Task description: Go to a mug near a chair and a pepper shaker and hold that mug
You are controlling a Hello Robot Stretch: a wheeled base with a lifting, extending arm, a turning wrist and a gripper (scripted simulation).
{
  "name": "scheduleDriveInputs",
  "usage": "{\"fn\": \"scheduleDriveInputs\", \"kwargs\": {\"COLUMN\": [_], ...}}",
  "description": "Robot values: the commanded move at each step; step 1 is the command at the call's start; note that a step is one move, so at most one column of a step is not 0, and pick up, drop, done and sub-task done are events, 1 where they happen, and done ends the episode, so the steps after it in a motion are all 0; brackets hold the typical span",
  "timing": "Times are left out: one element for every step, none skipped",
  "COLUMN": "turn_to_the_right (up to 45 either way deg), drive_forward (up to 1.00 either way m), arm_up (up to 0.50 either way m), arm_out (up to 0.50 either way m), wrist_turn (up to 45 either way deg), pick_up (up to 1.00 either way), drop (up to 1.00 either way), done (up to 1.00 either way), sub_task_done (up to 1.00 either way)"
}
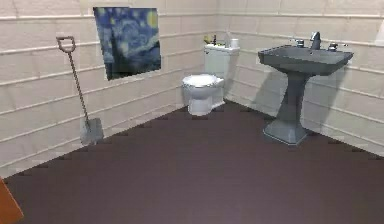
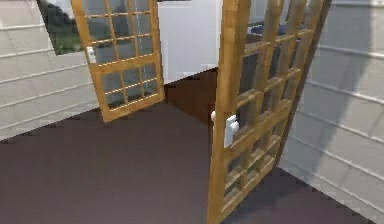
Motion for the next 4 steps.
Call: {"fn": "scheduleDriveInputs", "kwargs": {"turn_to_the_right": [-39.0, 0.0, -45.0, -9.0], "drive_forward": [0.0, 0.45, 0.0, 0.0], "arm_up": [0.0, 0.0, 0.0, 0.0], "arm_out": [0.0, 0.0, 0.0, 0.0], "wrist_turn": [0.0, 0.0, 0.0, 0.0], "pick_up": [0.0, 0.0, 0.0, 0.0], "drop": [0.0, 0.0, 0.0, 0.0], "done": [0.0, 0.0, 0.0, 0.0], "sub_task_done": [0.0, 0.0, 0.0, 0.0]}}
